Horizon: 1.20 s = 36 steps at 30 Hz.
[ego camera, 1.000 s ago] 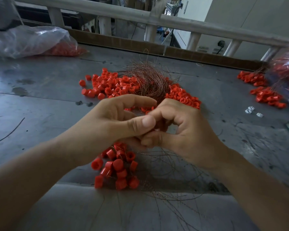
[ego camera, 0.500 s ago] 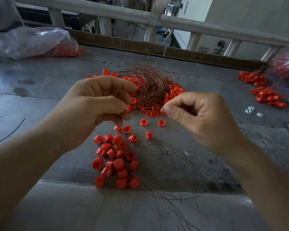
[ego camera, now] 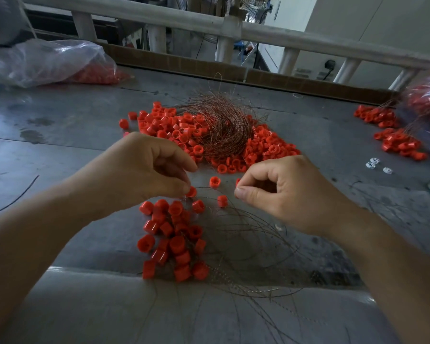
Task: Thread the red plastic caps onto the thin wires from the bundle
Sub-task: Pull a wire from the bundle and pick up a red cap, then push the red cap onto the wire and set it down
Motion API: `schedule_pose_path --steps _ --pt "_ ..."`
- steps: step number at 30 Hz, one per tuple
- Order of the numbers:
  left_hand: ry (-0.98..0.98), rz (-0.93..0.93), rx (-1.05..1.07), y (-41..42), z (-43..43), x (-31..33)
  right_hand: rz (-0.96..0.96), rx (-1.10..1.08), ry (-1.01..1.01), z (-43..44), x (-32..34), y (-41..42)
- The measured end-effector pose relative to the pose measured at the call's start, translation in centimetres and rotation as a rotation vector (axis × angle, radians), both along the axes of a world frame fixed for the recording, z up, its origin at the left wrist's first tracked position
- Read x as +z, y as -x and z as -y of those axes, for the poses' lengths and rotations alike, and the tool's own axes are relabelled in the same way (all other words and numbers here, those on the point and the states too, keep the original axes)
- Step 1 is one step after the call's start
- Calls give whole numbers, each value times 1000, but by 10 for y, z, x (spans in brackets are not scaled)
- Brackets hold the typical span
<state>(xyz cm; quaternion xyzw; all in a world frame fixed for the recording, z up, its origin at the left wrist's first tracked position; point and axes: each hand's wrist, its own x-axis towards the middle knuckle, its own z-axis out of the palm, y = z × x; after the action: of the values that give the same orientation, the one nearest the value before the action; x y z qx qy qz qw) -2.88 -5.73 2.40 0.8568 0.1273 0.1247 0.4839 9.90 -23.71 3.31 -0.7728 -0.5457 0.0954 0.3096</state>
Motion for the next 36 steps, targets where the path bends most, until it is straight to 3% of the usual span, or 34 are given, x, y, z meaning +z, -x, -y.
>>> schedule_pose_path --steps 8,12,15,19,23,30,36 --pt "-89 -15 -47 -4 1 1 39 14 106 1 1 -1" --pt "-117 23 61 -7 -2 -3 32 18 103 0 1 -2" --pt "-254 57 195 -11 -8 -11 19 14 76 1 2 -2" --pt "-417 53 339 -16 -11 -18 31 -39 14 0 4 -6" --pt "-516 50 333 -24 -16 -25 69 -162 -105 1 5 -11" --pt "-594 3 346 -39 -19 -36 -95 -393 -408 1 5 -22" --pt "-615 9 311 -41 -22 -40 -147 -437 -443 -1 2 -26"
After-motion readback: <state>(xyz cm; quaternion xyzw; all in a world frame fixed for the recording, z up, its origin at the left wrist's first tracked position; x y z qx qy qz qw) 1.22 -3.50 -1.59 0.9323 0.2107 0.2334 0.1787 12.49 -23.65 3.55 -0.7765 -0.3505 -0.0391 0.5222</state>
